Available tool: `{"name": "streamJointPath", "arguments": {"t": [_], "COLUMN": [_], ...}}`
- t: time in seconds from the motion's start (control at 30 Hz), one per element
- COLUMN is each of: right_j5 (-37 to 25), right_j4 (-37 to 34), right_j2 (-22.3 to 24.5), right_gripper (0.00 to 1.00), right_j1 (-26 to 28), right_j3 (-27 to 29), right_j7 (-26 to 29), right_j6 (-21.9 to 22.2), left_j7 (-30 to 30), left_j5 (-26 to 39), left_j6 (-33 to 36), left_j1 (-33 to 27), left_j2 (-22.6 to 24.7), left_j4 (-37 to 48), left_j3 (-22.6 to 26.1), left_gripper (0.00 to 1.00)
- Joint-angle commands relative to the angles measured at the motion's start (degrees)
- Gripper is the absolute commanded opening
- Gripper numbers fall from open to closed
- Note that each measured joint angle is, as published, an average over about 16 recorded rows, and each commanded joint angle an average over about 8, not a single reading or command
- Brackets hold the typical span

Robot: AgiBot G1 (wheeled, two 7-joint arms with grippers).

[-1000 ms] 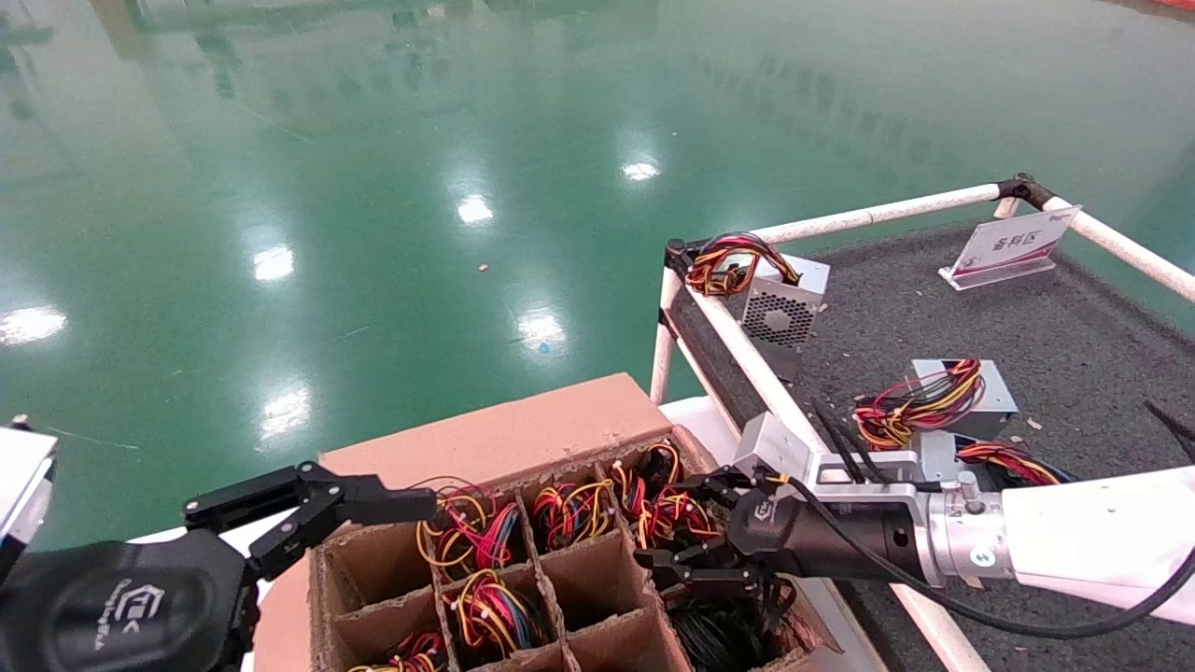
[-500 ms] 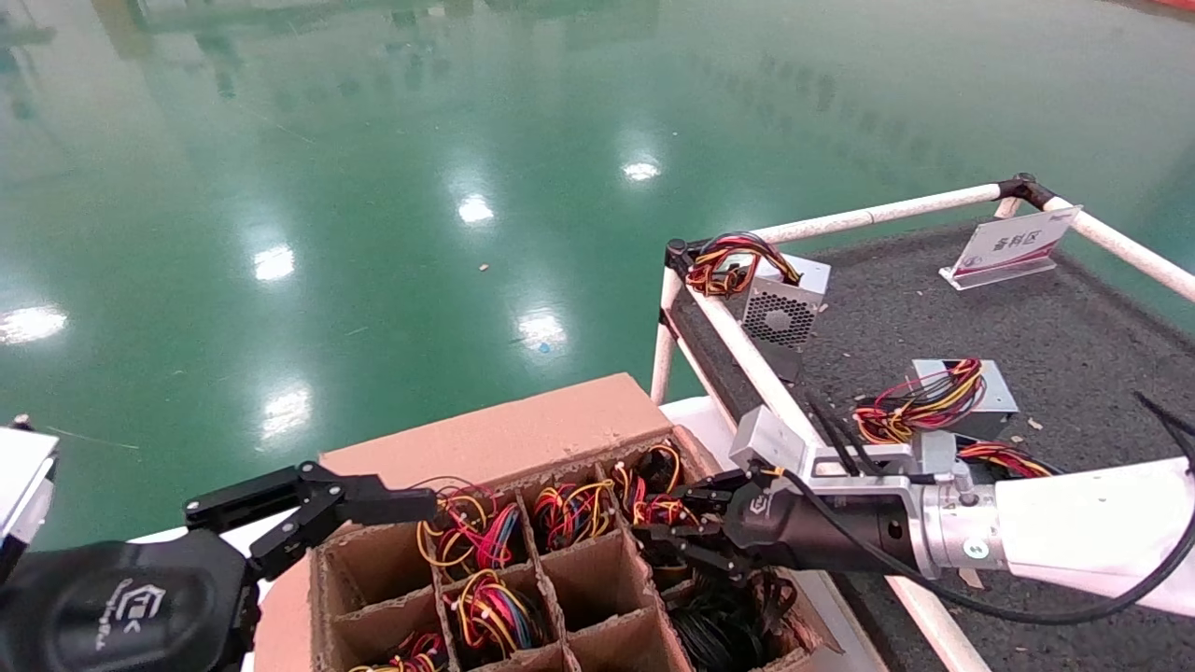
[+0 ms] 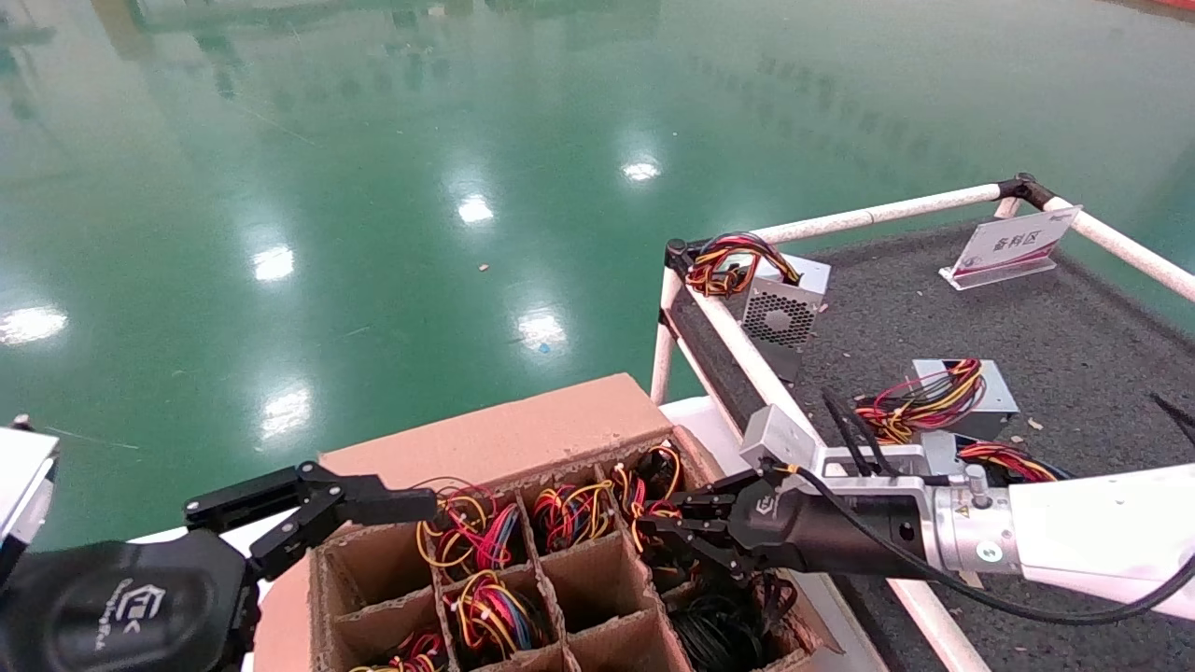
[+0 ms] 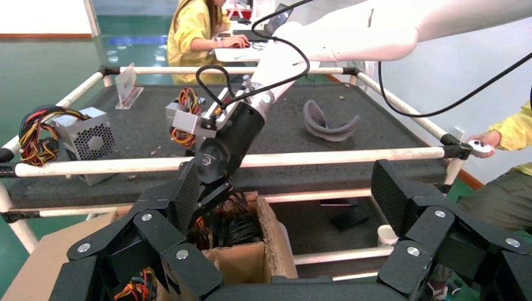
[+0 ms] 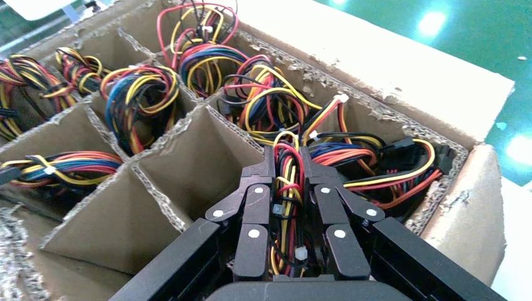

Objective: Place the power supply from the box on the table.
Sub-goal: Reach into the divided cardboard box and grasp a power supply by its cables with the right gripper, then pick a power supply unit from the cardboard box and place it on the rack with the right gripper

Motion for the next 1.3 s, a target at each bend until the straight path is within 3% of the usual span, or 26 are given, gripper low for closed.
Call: {"name": "streamJointPath", "arguments": {"t": [0.03,0.53,1.0,1.3], "right_j5": [0.1,8.4,22.2,24.6], "right_j4": [-0.3,0.9,8.4,5.1], "right_j2": [0.1,3.8,10.0,10.5], "right_gripper": [0.00,0.00,0.00,0.00], "right_j1": [0.0,2.7,7.2,14.2], "right_j3": [0.1,3.6,6.8,7.3], "right_j7": [-0.1,4.7,17.4,19.8], "right_j6": [-0.5,-9.4,-9.1,-6.9], "left_j7": [0.0,0.0,0.0,0.0], "left_j5": [0.0,0.0,0.0,0.0], "left_j6": [0.0,0.0,0.0,0.0], "left_j1": [0.0,0.0,0.0,0.0], "left_j2": [0.0,0.0,0.0,0.0], "left_j4": [0.0,0.0,0.0,0.0], "left_j3": [0.0,0.0,0.0,0.0], "left_gripper": [1.00,1.00,1.00,1.00]}}
